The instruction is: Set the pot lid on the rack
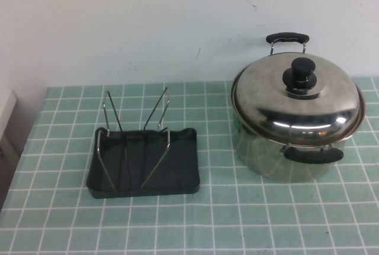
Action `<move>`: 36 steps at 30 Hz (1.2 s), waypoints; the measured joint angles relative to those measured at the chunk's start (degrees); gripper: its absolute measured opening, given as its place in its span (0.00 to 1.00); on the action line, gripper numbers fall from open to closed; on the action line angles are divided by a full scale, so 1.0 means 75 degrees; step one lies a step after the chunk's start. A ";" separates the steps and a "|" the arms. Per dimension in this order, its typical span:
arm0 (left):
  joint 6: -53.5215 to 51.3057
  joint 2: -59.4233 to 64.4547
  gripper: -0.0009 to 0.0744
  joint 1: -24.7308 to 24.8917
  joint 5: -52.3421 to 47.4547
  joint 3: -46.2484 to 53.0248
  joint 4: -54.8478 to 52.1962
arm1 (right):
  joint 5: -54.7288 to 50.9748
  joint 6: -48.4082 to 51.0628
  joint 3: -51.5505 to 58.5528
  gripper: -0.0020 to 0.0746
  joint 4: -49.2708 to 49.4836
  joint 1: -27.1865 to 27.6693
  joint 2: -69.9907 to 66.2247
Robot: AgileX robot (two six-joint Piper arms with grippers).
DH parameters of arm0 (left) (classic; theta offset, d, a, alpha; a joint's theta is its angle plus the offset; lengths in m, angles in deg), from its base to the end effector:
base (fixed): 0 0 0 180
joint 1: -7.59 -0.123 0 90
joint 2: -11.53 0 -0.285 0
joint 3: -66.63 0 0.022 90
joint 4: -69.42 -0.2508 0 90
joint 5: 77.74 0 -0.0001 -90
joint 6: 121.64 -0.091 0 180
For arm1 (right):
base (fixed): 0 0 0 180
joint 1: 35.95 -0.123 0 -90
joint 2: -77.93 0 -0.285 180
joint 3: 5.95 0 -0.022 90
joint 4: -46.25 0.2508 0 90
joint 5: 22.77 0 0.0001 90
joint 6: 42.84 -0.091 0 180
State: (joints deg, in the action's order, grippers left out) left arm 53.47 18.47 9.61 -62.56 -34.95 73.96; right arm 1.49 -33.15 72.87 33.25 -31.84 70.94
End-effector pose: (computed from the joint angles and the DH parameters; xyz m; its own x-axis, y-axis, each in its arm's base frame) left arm 0.0510 0.0001 0.2303 0.3382 -0.0031 -0.9411 0.0128 0.9999 0.0013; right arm 0.0463 0.0051 0.2403 0.4377 -0.3986 -0.8060 0.1622 0.9167 -0.3652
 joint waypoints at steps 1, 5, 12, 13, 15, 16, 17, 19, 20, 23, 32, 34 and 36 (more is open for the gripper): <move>-0.0014 0.0000 0.01 0.0000 0.0205 0.0000 0.0000 | 0.0293 -0.0044 0.0000 0.02 0.0033 0.0000 0.0000; 0.0216 0.0000 0.01 0.0000 0.0962 0.0000 0.0000 | 0.0554 -0.0166 0.0000 0.02 0.0339 0.0000 0.0000; 0.0948 0.0000 0.01 0.0000 0.2104 0.0000 0.0200 | 0.0124 -0.0307 -0.0162 0.02 0.0725 0.0000 0.0000; 0.0946 0.0000 0.01 0.0000 0.1947 -0.0044 0.0203 | -0.0142 -0.0307 -0.0320 0.02 0.0739 0.0000 0.0000; 0.0946 0.0000 0.01 0.0000 0.1423 -0.0354 0.0216 | -0.0662 -0.0323 -0.0701 0.02 0.0754 0.0000 0.0000; 0.0946 0.0000 0.01 0.0000 0.1134 -0.0592 0.0216 | -0.0945 -0.0323 -0.0937 0.02 0.0771 0.0000 0.0000; 0.0952 0.0017 0.01 0.0000 0.0891 -0.0854 0.0216 | -0.1188 -0.0323 -0.1176 0.02 0.0784 0.0000 -0.0034; 0.0965 0.0137 0.01 0.0000 0.0634 -0.1331 0.0200 | -0.1538 -0.0323 -0.1622 0.02 0.0784 0.0000 -0.0262; 0.0965 0.0252 0.01 0.0000 0.0595 -0.1569 0.0189 | -0.1726 -0.0323 -0.1919 0.02 0.0789 0.0000 -0.0472; 0.0997 0.0684 0.01 0.0000 0.0578 -0.2105 0.0111 | -0.1952 -0.0440 -0.2487 0.02 0.0801 0.0000 -0.1263; 0.3864 0.2133 0.01 0.0000 0.1933 -0.2451 -0.1879 | 0.1099 -0.2944 -0.3118 0.02 -0.2118 0.0000 -0.5003; 0.4653 0.2498 0.01 0.0000 0.2418 -0.2451 -0.3092 | 0.2055 -0.3724 -0.3275 0.02 -0.3029 0.0000 -0.6098; 0.5116 0.2747 0.01 0.0000 0.2813 -0.2451 -0.3899 | 0.2770 -0.4179 -0.3573 0.02 -0.3846 0.0000 -0.7043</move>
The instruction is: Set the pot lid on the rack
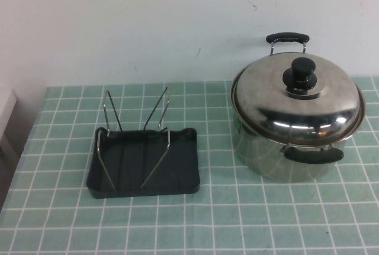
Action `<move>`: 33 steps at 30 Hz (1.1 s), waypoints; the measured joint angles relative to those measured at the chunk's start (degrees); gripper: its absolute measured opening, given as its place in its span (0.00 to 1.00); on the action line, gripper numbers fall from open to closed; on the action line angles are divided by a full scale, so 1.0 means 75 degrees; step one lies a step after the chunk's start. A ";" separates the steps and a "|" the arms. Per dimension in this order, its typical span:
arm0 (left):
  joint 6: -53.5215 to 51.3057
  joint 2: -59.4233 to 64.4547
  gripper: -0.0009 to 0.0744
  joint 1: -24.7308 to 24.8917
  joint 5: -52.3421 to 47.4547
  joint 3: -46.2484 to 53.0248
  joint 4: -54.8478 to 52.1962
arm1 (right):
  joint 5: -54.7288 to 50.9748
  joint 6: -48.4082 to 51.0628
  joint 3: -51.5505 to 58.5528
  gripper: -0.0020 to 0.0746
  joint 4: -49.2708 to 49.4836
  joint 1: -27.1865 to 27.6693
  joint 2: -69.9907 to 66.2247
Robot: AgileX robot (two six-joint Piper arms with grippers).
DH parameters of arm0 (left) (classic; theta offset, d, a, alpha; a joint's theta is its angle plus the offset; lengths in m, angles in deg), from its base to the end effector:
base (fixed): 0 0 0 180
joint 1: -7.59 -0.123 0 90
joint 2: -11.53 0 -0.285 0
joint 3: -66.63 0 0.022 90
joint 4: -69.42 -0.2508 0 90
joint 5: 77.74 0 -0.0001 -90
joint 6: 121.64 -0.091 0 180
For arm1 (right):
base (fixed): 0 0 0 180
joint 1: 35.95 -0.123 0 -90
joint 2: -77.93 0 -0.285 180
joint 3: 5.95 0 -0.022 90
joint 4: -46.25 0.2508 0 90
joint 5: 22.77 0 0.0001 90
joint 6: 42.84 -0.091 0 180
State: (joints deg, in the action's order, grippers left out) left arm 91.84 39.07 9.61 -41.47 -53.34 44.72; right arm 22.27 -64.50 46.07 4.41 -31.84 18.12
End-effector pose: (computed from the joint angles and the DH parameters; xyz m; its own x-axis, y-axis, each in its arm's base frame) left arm 0.0674 -0.0249 0.3393 0.5206 -0.2387 -0.8198 0.3615 0.9315 -0.0416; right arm 0.1779 0.0302 0.3171 0.3244 -0.1868 -0.9273 -0.3376 0.8929 -0.2980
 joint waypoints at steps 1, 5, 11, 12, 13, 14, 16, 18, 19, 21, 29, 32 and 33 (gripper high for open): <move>0.0366 0.0239 0.01 0.0000 0.0318 0.0000 -0.0633 | 0.0264 -0.0122 -0.0183 0.02 -0.0282 0.0000 -0.0505; 0.0928 0.0773 0.01 0.0000 0.0515 0.0000 -0.1511 | 0.0485 -0.0199 -0.1043 0.02 -0.0617 -0.0163 -0.2095; 0.1008 0.1222 0.01 0.0000 0.0094 0.0000 -0.1648 | 0.0388 -0.0317 -0.2220 0.03 -0.0635 -0.1057 -0.4110; 0.1008 0.1238 0.01 0.0000 0.0078 0.0000 -0.1635 | 0.0297 -0.0390 -0.2377 0.03 -0.0615 -0.1179 -0.4330; 0.1008 0.1254 0.01 0.0000 0.0076 0.0000 -0.1635 | 0.0188 -0.0448 -0.2525 0.05 -0.0562 -0.1319 -0.4570; 0.1035 0.1271 0.01 0.0000 0.0052 0.0000 -0.1635 | 0.0078 -0.0515 -0.2661 0.08 -0.0545 -0.1432 -0.4782; 0.1253 0.1287 0.01 0.0000 0.0000 0.0000 -0.1635 | 0.0025 -0.0589 -0.2849 0.21 -0.0528 -0.1544 -0.5113; 0.1586 0.1287 0.01 0.0000 -0.0166 0.0000 -0.1622 | 0.0025 -0.0643 -0.2977 0.43 -0.0454 -0.1609 -0.5317; 0.1711 0.1287 0.01 0.0000 -0.0238 0.0000 -0.1622 | 0.0011 -0.0663 -0.3045 0.56 -0.0395 -0.1623 -0.5398; 0.1983 0.1287 0.01 0.0000 -0.0492 0.0000 -0.1638 | -0.0038 -0.0681 -0.3156 0.77 -0.0329 -0.1622 -0.5499; 0.2947 0.1287 0.01 0.0000 -0.1226 0.0000 -0.1638 | -0.0070 -0.0507 -0.3279 0.92 -0.0049 -0.1622 -0.6053; 0.3174 0.1287 0.01 0.0000 -0.1256 0.0000 -0.1841 | 0.0008 -0.0419 -0.3279 0.93 0.0241 -0.1622 -0.6369; 0.3257 0.1287 0.01 0.0000 -0.1256 0.0000 -0.1958 | 0.0041 -0.0414 -0.3279 0.93 0.0295 -0.1622 -0.6473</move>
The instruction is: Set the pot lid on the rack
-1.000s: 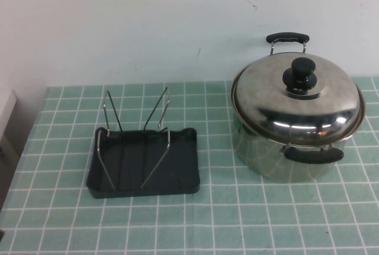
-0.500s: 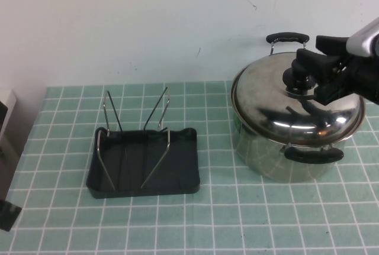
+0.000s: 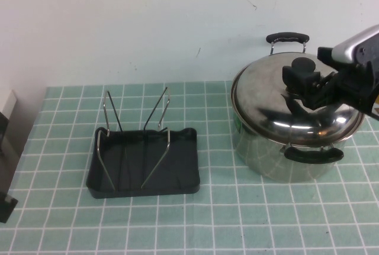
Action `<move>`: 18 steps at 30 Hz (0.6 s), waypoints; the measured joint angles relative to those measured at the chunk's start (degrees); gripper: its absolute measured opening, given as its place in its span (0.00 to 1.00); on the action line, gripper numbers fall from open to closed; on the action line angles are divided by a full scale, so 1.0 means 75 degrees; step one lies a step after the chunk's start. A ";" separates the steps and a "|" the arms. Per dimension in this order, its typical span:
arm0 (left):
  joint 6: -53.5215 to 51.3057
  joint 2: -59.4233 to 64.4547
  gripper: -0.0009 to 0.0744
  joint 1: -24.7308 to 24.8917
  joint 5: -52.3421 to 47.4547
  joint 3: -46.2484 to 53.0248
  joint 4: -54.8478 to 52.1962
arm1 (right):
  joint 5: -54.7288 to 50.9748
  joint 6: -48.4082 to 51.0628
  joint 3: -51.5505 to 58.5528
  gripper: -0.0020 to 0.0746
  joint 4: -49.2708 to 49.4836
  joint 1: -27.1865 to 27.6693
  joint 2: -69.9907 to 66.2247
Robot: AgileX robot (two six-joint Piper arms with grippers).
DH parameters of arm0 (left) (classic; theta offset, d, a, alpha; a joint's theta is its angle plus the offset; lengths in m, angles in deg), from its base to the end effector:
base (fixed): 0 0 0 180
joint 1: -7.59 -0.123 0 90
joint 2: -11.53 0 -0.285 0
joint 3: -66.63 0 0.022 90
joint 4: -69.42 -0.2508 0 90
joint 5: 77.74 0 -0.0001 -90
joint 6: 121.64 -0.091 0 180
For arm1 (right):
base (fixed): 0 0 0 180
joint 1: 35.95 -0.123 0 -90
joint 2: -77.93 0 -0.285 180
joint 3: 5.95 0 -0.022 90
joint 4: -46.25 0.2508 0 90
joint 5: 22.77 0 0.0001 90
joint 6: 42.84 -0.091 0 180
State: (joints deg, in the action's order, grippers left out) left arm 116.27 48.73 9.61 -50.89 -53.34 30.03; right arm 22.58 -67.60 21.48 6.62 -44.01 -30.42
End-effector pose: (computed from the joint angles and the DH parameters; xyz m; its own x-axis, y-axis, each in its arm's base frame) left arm 0.1082 -0.0299 0.3068 0.1117 -0.3581 -0.9270 0.3797 0.8774 -0.2932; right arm 0.3514 0.0914 0.2180 -0.0804 -0.0967 -0.9921 -0.5803 0.8138 -0.0323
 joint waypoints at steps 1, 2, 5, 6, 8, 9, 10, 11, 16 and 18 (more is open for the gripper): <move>0.0059 0.0000 0.01 0.0000 0.0000 0.0000 -0.0073 | 0.0018 0.0013 -0.0020 0.92 0.0015 0.0000 -0.0080; 0.0163 0.0000 0.01 0.0000 0.0000 0.0000 -0.0186 | 0.0018 0.0036 -0.0019 0.92 0.0015 0.0000 -0.0179; 0.0437 0.0000 0.01 0.0000 0.0000 0.0000 -0.0414 | 0.0152 0.0036 -0.0062 0.81 0.0034 0.0000 -0.0345; 0.0541 0.0000 0.01 0.0000 0.0000 0.0000 -0.0447 | 0.0186 0.0036 -0.0067 0.74 0.0034 0.0000 -0.0359; 0.0757 0.0000 0.01 0.0000 0.0000 0.0000 -0.0468 | 0.0259 0.0051 -0.0067 0.64 0.0034 -0.0028 -0.0378; 0.0828 0.0000 0.01 0.0000 0.0000 0.0000 -0.0482 | 0.0309 0.0052 -0.0080 0.57 0.0034 -0.0028 -0.0378; 0.0945 0.0000 0.01 0.0000 0.0000 0.0000 -0.0512 | 0.0361 0.0063 -0.0080 0.46 0.0045 -0.0028 -0.0378; 0.1039 0.0000 0.01 0.0000 0.0000 0.0000 -0.0524 | 0.0361 0.0063 -0.0080 0.49 0.0045 -0.0028 -0.0378; 0.2113 0.0000 0.01 0.0000 0.0000 0.0000 -0.0886 | 0.0448 0.0168 -0.0080 0.48 0.0084 -0.0028 -0.0396; 0.3065 0.0000 0.01 0.0000 0.0014 0.0000 -0.1223 | 0.0432 0.0284 -0.0080 0.48 0.0089 -0.0028 -0.0329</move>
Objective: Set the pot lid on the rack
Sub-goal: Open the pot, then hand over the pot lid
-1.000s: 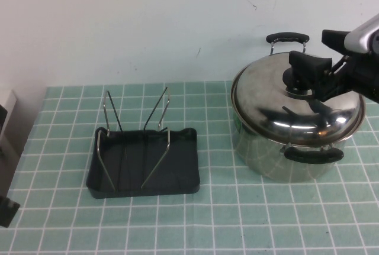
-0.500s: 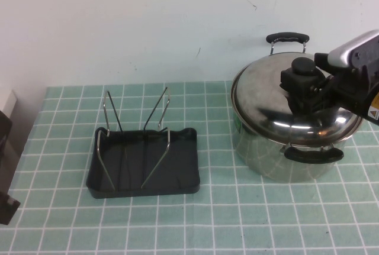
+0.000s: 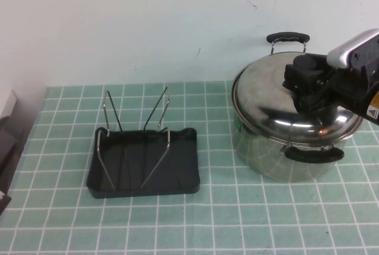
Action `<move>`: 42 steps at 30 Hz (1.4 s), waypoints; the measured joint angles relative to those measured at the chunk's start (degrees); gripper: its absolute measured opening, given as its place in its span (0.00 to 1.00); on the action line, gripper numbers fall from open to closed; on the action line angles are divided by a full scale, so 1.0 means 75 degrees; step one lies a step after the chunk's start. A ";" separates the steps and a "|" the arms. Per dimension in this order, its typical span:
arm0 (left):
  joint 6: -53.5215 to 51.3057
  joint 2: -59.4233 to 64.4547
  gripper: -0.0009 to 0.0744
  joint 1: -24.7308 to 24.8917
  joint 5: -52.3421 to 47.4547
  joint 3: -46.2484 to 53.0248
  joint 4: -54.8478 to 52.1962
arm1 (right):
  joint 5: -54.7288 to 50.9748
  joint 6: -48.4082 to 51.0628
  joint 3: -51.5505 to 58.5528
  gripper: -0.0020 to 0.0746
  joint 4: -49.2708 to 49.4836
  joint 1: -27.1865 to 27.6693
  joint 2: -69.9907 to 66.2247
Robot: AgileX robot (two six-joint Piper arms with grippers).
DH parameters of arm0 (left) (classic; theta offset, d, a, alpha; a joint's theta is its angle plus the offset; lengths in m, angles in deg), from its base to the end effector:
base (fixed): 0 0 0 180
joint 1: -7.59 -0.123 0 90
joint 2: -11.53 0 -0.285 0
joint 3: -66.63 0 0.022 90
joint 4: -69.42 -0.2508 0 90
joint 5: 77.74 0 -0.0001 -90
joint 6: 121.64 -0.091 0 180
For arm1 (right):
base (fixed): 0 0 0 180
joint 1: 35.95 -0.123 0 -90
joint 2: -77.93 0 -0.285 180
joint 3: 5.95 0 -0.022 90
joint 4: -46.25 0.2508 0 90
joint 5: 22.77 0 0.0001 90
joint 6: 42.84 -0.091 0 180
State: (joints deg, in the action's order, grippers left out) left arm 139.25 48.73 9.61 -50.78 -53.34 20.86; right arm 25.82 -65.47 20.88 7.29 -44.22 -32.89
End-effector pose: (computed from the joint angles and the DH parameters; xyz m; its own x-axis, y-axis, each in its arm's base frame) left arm 0.1073 -0.0347 0.3024 -0.0530 -0.5462 -0.8360 0.4124 0.7505 -0.5164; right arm 0.3563 0.0951 0.2100 -0.0505 -0.0929 -0.9944 -0.5984 0.8000 -0.0444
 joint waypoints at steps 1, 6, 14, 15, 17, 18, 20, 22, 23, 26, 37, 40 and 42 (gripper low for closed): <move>0.0609 0.0000 0.01 0.0000 0.0014 0.0000 -0.0249 | -0.0041 0.0055 0.0014 0.48 0.0013 0.0000 0.0059; 0.3837 0.0000 0.12 0.0000 0.0067 0.0000 -0.1347 | -0.0066 0.0391 0.0014 0.48 0.0064 0.0000 0.0879; 0.7366 0.0000 0.85 0.0000 0.0697 0.0000 -0.2022 | 0.0678 -0.1108 0.0014 0.48 -0.1294 -0.0517 0.2296; 0.7514 0.0000 0.87 0.0000 0.0796 0.0000 -0.2102 | 0.0779 -0.1332 0.0014 0.48 -0.1431 -0.0678 0.2359; 0.7702 0.0000 0.91 0.0000 0.0956 0.0000 -0.2241 | 0.1109 -0.1726 0.0014 0.48 -0.1668 -0.1327 0.2400; 0.7784 0.0000 0.92 0.0000 0.1015 0.0000 -0.2285 | 0.1227 -0.1806 0.0014 0.48 -0.1684 -0.1693 0.2400; 0.7930 0.0000 0.92 0.0000 0.1073 0.0000 -0.2352 | 0.1403 -0.1835 0.0014 0.48 -0.1547 -0.2451 0.2406; 0.8048 0.0000 0.93 0.0000 0.1164 0.0000 -0.2390 | 0.1433 -0.1734 0.0014 0.48 -0.1358 -0.3090 0.2406; 0.8101 0.0000 0.93 0.0000 0.1212 0.0000 -0.2414 | 0.1433 -0.1685 0.0014 0.48 -0.1246 -0.3403 0.2406; 0.8134 0.0000 0.93 0.0000 0.1401 0.0000 -0.2503 | 0.1433 -0.1512 0.0014 0.48 -0.0948 -0.4142 0.2406; 0.7879 0.0000 0.77 0.0000 0.2764 0.0000 -0.2656 | 0.1179 -0.0899 0.0014 0.48 -0.0513 -0.5142 0.2406; 0.7878 0.0000 0.47 0.0000 0.3181 0.0000 -0.2638 | 0.1366 -0.0868 0.0014 0.48 -0.0324 -0.5142 0.2406; 0.7857 0.0000 0.27 0.0000 0.3516 -0.0015 -0.2515 | 0.1330 -0.0838 0.0029 0.48 -0.0324 -0.5142 0.2377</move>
State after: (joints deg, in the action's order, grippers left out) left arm 198.18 48.73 9.61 -24.41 -53.45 2.00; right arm 35.79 -71.76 21.10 4.86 -82.78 -15.06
